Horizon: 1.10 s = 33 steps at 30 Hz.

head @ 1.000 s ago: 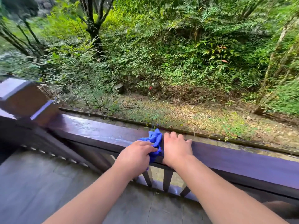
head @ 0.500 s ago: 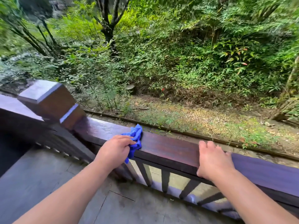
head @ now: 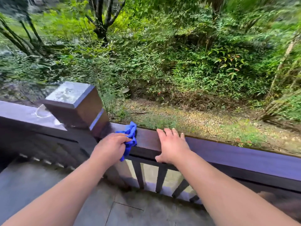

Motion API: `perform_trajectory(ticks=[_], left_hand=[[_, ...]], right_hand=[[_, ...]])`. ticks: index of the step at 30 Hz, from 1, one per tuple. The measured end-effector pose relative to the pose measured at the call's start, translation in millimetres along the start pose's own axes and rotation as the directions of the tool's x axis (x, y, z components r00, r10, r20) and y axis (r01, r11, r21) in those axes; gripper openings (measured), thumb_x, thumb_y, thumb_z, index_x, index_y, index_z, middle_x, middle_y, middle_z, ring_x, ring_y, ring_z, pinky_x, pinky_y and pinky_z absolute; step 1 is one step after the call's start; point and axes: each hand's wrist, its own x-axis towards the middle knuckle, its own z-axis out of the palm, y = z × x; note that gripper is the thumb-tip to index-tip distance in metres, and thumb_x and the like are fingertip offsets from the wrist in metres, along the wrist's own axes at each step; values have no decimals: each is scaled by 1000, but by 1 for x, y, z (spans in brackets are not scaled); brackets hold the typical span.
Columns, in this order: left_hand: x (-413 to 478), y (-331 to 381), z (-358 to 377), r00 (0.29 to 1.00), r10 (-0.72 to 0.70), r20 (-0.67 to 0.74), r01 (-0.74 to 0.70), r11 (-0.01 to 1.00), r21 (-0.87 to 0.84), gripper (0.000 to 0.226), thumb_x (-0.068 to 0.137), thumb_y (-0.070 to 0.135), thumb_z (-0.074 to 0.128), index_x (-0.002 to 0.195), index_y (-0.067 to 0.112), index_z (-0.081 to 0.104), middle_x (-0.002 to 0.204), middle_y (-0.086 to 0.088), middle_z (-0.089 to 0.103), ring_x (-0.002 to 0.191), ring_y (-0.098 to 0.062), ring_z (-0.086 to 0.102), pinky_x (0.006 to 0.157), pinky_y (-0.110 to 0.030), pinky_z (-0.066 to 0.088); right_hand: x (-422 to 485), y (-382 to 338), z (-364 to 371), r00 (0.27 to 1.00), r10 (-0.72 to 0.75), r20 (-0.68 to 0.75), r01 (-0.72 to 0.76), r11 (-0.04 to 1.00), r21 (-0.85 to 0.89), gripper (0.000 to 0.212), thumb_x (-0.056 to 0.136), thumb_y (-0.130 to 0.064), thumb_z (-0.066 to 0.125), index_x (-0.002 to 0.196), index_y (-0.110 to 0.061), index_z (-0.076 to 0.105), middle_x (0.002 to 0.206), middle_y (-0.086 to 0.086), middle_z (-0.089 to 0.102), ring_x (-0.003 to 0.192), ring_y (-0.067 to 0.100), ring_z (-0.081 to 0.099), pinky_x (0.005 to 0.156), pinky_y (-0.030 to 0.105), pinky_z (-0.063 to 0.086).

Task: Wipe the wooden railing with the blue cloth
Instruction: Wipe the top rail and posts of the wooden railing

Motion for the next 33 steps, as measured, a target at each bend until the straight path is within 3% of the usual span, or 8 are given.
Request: perform_trajectory(ticks=[3,6,11,15,18,23,29,33], left_hand=[[2,-13,-2,1000,25,4,-25,999,-19,39,81,9,56,102,33,79,117,6,73,117,-19,60,102,-25,42],[1,-13,-3,1000,21,21,-19,998,-60,39,77,21,42,101,37,69,97,10,74,97,-19,63,83,-37,57],[-1,-18,0,996,75,-49,-79,993,-86,43,76,14,45,104,30,74,106,11,72,100,-11,52,79,-28,49],[3,-17,-3,997,71,30,-69,996,-65,44,78,19,40,104,33,72,98,15,69,97,-14,55,67,-20,42],[4,-14,-7,998,42,52,-39,998,-59,43,76,22,38,101,34,72,92,14,67,91,-16,56,61,-24,39],[8,-5,-13,981,-80,175,112,978,-178,52,73,19,37,104,44,70,87,20,65,67,-11,65,52,-29,57],[17,34,-17,989,6,147,32,966,-257,48,77,15,49,109,43,70,116,13,69,103,-11,61,81,-27,47],[30,106,-26,982,179,53,-152,933,-326,25,78,27,56,98,39,64,96,15,67,94,-11,60,79,-30,47]], right_hand=[[11,-28,6,998,56,-22,-56,998,8,103,76,-49,81,157,-22,24,155,10,36,145,39,33,117,66,28],[14,-30,9,994,95,-60,-95,995,-1,90,76,-45,81,150,-24,35,145,8,45,134,36,44,112,63,36],[17,-25,13,991,96,-90,-96,995,2,90,74,-47,78,151,-28,35,147,4,46,134,32,45,112,55,40],[19,-23,17,989,102,-108,-102,995,8,94,74,-51,77,153,-30,32,150,1,44,134,30,45,112,52,41],[20,-26,17,988,110,-104,-111,994,5,95,74,-51,77,155,-30,31,153,1,43,137,29,43,114,52,40],[12,-32,18,991,102,-82,-103,995,-2,99,76,-55,73,158,-30,23,161,6,32,152,36,22,123,64,19],[-3,-29,10,991,-10,-137,29,990,139,107,73,-67,73,159,-35,19,167,1,26,157,33,11,125,63,9],[-24,-5,-15,980,38,-193,57,885,463,101,61,-62,77,149,-40,34,146,-5,53,142,24,44,115,53,38]])
